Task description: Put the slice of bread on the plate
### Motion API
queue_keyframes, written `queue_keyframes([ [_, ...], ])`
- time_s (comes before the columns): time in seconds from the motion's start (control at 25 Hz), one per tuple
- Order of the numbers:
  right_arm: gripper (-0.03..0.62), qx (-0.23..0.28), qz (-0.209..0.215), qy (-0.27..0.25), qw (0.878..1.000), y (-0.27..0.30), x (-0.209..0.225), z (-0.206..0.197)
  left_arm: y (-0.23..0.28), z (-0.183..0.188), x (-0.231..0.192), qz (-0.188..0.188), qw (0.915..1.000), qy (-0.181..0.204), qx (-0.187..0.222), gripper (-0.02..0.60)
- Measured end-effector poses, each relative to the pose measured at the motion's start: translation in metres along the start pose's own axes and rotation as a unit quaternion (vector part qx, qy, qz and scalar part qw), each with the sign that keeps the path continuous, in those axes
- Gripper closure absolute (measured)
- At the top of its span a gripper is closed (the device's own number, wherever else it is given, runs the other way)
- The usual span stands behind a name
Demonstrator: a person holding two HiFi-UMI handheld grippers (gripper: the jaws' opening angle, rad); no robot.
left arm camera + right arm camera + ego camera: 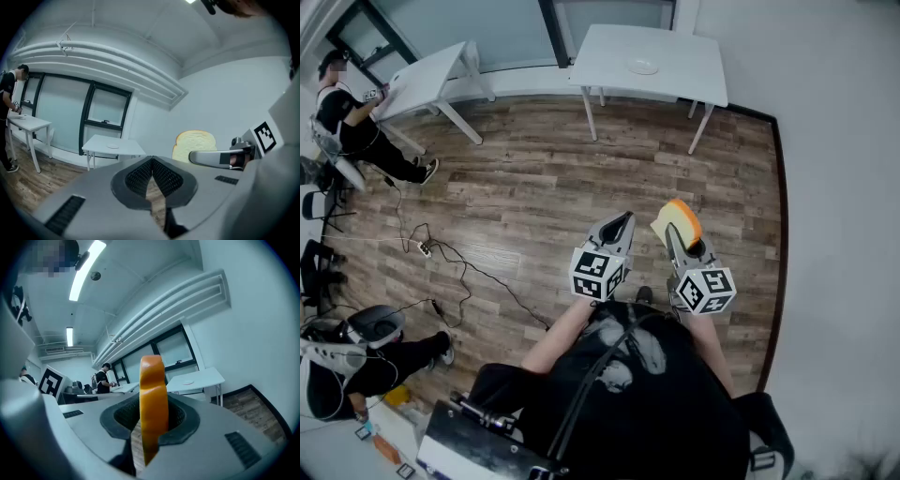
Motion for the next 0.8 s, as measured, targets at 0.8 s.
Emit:
queue_keyframes([
  [0.8, 0.494, -0.009, 0.007, 0.037, 0.999, -0.002, 0.018, 0.001, 0.014, 0.002, 0.007, -0.007, 1.0000, -0.003, -0.005, 0.575],
])
Point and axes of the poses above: the fingertips, and each gripper's own axes: y forward along the fingers, x to its right, z out of its top, the point moved 9 cm from there along -y, backward along the fingers, and after that the axes turned 12 degrees about -z, right-handed, at the moved point
